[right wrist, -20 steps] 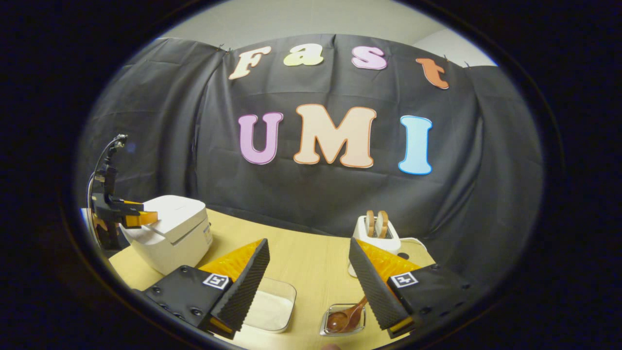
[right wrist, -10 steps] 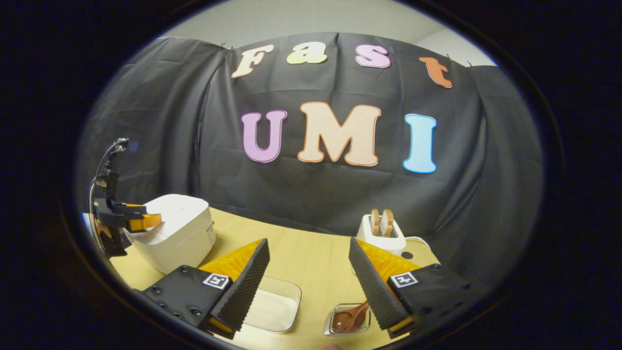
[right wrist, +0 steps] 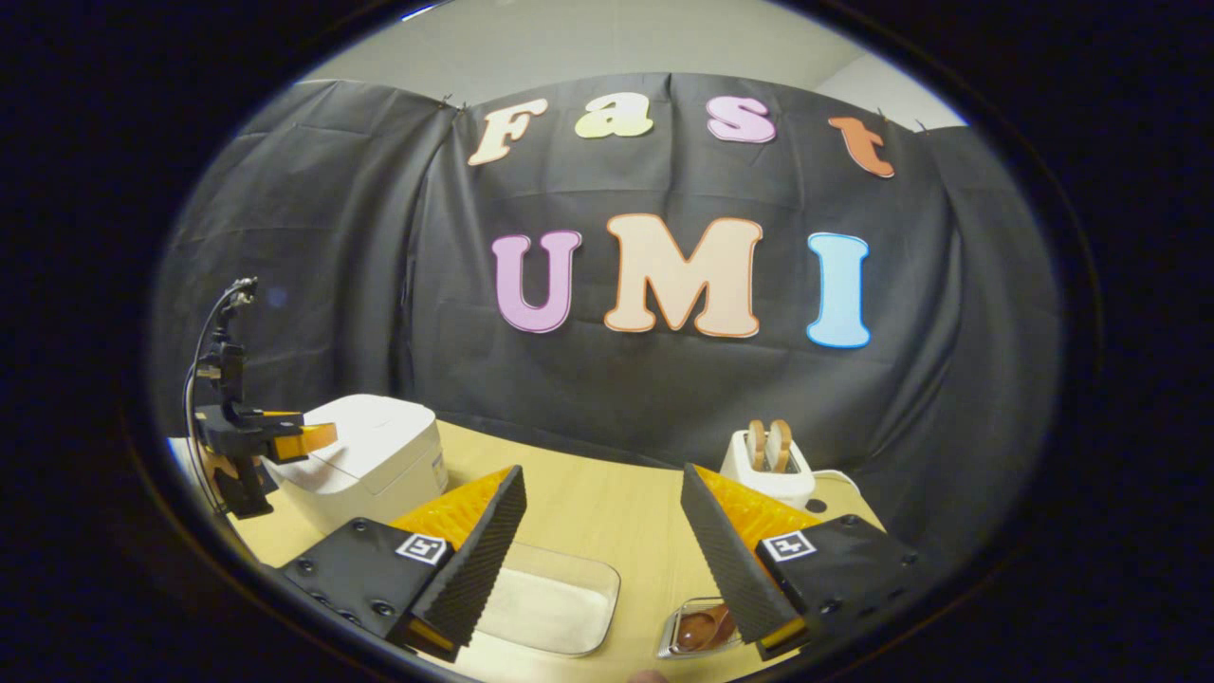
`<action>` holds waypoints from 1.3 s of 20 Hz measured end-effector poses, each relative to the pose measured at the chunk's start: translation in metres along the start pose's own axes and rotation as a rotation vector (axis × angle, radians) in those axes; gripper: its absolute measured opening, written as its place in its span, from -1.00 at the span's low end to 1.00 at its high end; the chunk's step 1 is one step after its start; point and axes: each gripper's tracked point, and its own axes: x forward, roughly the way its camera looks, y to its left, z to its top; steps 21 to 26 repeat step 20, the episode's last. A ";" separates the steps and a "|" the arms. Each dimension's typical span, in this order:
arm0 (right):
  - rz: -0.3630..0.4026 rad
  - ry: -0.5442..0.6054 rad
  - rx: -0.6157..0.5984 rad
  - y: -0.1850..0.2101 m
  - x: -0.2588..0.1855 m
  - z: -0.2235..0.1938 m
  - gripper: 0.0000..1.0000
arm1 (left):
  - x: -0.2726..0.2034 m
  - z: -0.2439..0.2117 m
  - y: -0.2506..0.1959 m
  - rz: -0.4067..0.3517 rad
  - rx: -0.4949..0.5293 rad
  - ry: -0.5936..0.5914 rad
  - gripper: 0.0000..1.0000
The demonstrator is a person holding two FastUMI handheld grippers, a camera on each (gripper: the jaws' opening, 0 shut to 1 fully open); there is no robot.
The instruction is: Close the left gripper, press the button to open the rice cooker; take a wooden spoon from the chopstick holder with the right hand, scoop a spoonful of rice and pour it into the rice cooker, then put the wooden spoon back into the chopstick holder.
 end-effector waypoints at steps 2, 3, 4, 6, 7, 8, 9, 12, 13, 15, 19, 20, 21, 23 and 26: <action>0.012 -0.017 0.017 0.005 -0.004 0.005 1.00 | -0.012 0.012 -0.004 -0.011 0.017 -0.041 0.93; 0.015 -0.028 0.026 0.008 -0.006 0.010 1.00 | -0.019 0.019 -0.007 -0.017 0.029 -0.062 0.91; 0.018 -0.043 0.034 0.009 -0.008 0.014 1.00 | -0.028 0.027 -0.010 -0.024 0.039 -0.088 0.91; 0.023 -0.081 0.046 0.014 -0.015 0.024 1.00 | -0.046 0.043 -0.016 -0.031 0.055 -0.142 0.90; 0.026 -0.098 0.050 0.018 -0.019 0.028 1.00 | -0.055 0.051 -0.019 -0.033 0.067 -0.170 0.91; 0.028 -0.112 0.055 0.020 -0.022 0.031 1.00 | -0.064 0.059 -0.021 -0.025 0.083 -0.201 0.90; 0.029 -0.120 0.061 0.022 -0.025 0.033 1.00 | -0.071 0.067 -0.024 -0.024 0.099 -0.227 0.90; 0.028 -0.148 0.089 0.026 -0.034 0.038 1.00 | -0.092 0.080 -0.039 -0.041 0.135 -0.274 0.84; 0.021 -0.160 0.097 0.026 -0.037 0.041 1.00 | -0.099 0.083 -0.045 -0.053 0.136 -0.284 0.89; 0.005 -0.185 0.098 0.027 -0.046 0.045 1.00 | -0.110 0.085 -0.055 -0.072 0.132 -0.291 0.89; -0.015 -0.206 0.104 0.035 -0.060 0.045 1.00 | -0.129 0.090 -0.071 -0.100 0.133 -0.318 0.88; -0.017 -0.206 0.106 0.038 -0.063 0.044 1.00 | -0.132 0.091 -0.073 -0.105 0.136 -0.320 0.88; -0.017 -0.206 0.106 0.038 -0.063 0.044 1.00 | -0.132 0.091 -0.073 -0.105 0.136 -0.320 0.88; -0.017 -0.206 0.106 0.038 -0.063 0.044 1.00 | -0.132 0.091 -0.073 -0.105 0.136 -0.320 0.88; -0.017 -0.206 0.106 0.038 -0.063 0.044 1.00 | -0.132 0.091 -0.073 -0.105 0.136 -0.320 0.88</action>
